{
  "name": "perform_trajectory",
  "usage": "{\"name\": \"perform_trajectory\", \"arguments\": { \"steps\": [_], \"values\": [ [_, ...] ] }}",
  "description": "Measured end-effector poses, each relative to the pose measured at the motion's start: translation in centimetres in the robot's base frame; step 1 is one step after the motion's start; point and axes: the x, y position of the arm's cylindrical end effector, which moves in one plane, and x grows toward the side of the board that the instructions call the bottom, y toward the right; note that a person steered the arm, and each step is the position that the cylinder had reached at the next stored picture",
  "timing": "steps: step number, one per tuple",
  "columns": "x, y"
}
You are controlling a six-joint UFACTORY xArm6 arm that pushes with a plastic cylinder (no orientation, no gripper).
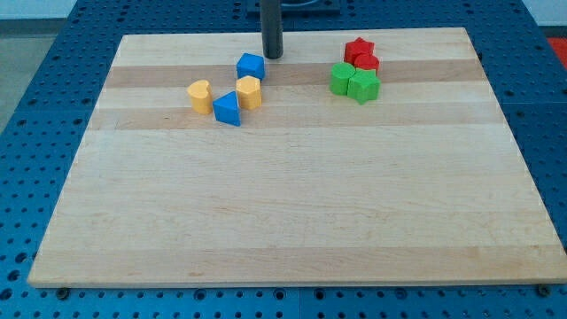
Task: Push the cube above the triangle
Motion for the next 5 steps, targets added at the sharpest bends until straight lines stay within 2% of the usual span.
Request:
{"name": "perform_trajectory", "arguments": {
  "steps": [4,5],
  "values": [
    [4.5,-7.1],
    [4.2,-7.5]
  ]
}}
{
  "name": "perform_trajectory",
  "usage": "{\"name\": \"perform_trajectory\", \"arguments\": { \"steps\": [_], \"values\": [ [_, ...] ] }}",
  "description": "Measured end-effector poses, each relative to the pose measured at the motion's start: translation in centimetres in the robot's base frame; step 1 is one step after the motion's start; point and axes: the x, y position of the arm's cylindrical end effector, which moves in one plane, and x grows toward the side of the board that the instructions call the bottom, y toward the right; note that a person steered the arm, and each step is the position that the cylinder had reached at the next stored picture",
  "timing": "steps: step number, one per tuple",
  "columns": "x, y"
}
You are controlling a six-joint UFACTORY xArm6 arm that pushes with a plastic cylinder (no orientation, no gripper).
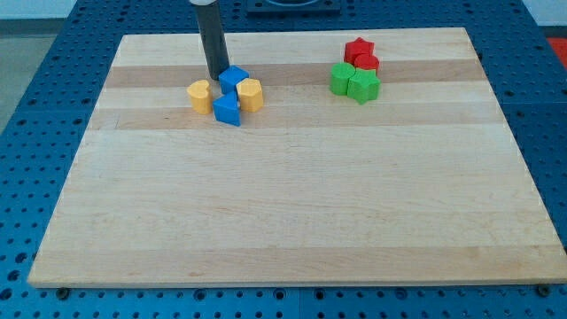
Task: Push the cube above the triangle
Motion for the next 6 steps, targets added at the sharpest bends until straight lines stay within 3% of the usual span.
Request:
{"name": "perform_trajectory", "arguments": {
  "steps": [1,2,3,6],
  "values": [
    [-4.4,2.6],
    [-4.4,6.8],
    [-3.3,7.1],
    [-0.8,3.4]
  ]
}}
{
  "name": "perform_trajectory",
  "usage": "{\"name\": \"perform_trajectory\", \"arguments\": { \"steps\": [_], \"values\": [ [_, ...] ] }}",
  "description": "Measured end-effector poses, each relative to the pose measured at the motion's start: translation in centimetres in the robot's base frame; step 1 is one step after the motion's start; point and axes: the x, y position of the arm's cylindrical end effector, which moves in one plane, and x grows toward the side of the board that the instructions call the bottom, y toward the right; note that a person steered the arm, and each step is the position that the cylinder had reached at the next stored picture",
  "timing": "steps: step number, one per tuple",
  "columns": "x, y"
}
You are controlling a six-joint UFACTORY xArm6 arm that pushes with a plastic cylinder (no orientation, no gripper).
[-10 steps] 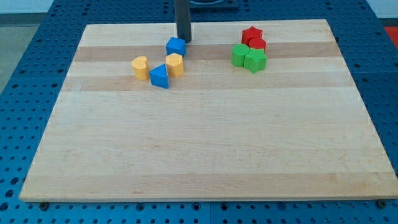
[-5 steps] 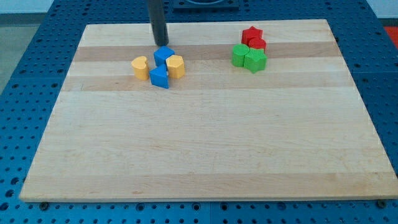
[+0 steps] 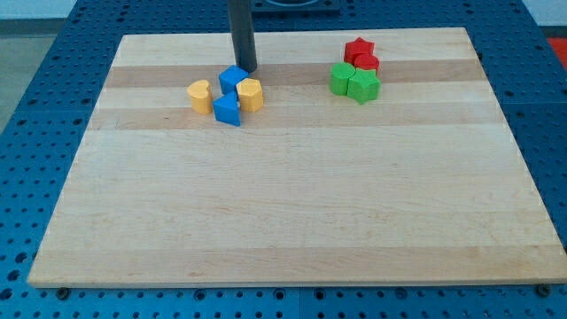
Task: Push the cube above the triangle
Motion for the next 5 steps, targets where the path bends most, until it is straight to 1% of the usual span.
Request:
{"name": "perform_trajectory", "arguments": {
  "steps": [3,4,5],
  "values": [
    [2.3,-2.8],
    [2.4,-2.9],
    [-1.2,0.8]
  ]
}}
